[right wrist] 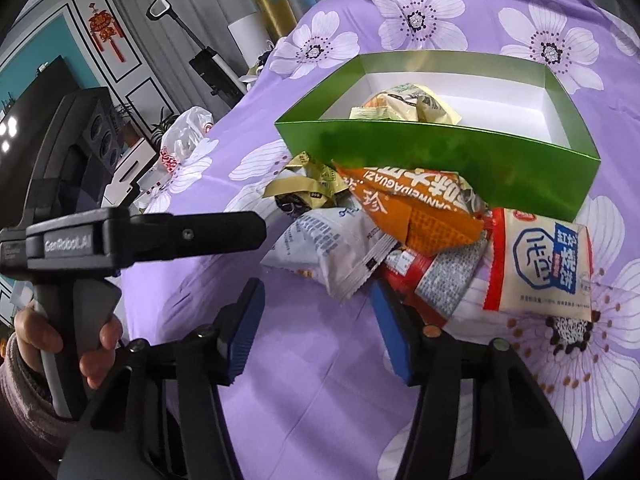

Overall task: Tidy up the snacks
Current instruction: 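Move the right gripper to the white peanut bag beside the box, then grasp the white peanut bag with the right gripper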

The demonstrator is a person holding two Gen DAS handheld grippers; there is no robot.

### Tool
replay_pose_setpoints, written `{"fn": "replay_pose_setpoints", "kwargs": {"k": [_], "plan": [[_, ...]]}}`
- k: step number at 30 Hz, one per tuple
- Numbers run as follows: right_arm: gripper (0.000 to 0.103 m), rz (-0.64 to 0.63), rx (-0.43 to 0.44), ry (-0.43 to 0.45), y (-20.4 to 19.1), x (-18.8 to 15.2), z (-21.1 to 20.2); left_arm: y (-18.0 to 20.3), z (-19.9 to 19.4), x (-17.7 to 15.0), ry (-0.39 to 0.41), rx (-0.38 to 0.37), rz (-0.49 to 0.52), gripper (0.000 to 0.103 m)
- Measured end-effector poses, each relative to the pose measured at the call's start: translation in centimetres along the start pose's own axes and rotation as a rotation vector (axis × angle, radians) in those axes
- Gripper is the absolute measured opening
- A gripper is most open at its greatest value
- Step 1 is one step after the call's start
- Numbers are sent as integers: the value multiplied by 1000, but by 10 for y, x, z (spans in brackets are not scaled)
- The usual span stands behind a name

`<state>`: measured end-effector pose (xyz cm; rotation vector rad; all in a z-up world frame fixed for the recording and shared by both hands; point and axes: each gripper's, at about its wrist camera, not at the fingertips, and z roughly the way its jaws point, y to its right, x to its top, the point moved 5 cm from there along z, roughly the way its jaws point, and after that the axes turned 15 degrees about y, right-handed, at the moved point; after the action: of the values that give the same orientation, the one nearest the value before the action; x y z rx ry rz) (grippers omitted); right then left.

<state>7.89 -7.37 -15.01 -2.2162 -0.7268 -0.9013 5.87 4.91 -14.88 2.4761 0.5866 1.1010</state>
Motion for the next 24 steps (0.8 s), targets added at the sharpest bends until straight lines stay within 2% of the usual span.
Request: {"fn": "replay_pose_setpoints", "kwargs": {"k": [1,6,8,10,13,15,17,20,24], "plan": [[54,-2,-2,-1,1,0,2,1,1,0,2,-3,5,90],[52,-11,-10,0,4,2,11,7,8,-1,8,-28,33,88],[52,-14,-13,-7,6,1,15,9,12,-1,2,-40,37,78],[51,-14,-12,-12,7,0,19,10,17,-2,-6,-42,43,76],[49,-20,-14,-16,7,0,23,11,22,-3,-12,-52,44,66],[48,-24,-16,-19,7,-1,25,11,23,-4,-10,-52,49,65],[46,-25,-18,-22,9,-1,27,11,24,-4,-8,-58,48,49],[42,-30,-20,-29,9,-1,29,10,27,-4,-13,-58,50,40],[36,-30,-22,-34,10,-2,30,9,27,-4,-9,-61,42,39]]}}
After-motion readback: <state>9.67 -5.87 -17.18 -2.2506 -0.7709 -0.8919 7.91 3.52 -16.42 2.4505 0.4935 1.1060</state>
